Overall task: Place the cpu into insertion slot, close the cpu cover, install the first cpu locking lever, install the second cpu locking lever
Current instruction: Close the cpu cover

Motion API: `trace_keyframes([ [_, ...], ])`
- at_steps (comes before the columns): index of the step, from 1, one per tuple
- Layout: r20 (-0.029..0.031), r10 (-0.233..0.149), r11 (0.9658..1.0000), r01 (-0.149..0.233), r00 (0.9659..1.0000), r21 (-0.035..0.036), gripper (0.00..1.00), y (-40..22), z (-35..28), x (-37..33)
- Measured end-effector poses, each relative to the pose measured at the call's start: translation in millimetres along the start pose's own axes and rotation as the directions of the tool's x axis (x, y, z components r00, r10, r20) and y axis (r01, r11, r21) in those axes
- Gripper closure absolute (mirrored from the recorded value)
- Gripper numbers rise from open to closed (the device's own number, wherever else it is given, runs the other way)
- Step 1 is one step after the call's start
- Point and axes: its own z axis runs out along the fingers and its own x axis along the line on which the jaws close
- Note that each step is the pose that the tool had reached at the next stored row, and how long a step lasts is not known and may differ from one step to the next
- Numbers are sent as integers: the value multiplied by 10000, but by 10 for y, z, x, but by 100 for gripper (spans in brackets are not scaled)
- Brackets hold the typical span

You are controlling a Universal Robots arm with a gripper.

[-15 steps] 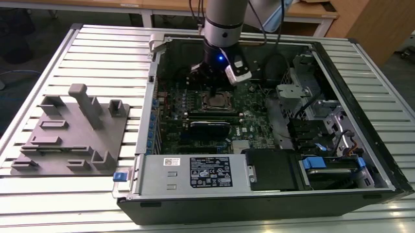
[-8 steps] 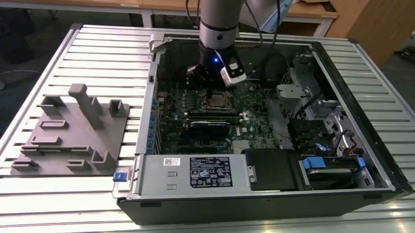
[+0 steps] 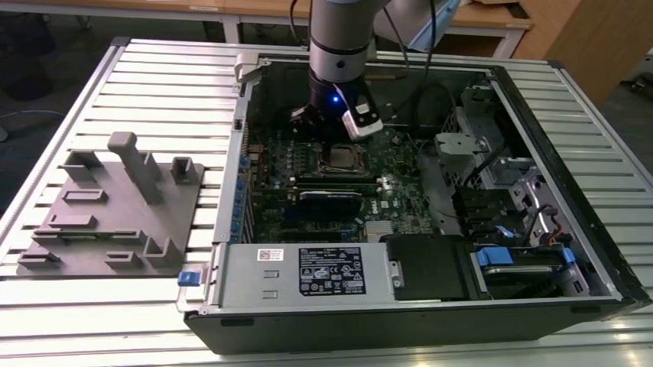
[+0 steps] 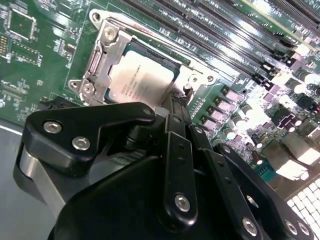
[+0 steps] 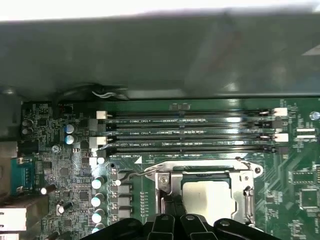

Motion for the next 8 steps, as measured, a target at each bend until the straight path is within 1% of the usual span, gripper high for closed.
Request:
trace_keyframes([
  [3,0,0,10000,0,10000,0,90,-1,10,1],
  [6,1,1,10000,-1,10000,-1,90,-3,44,6],
  [8,-2,0,10000,0,10000,3,90,-4,49,6],
])
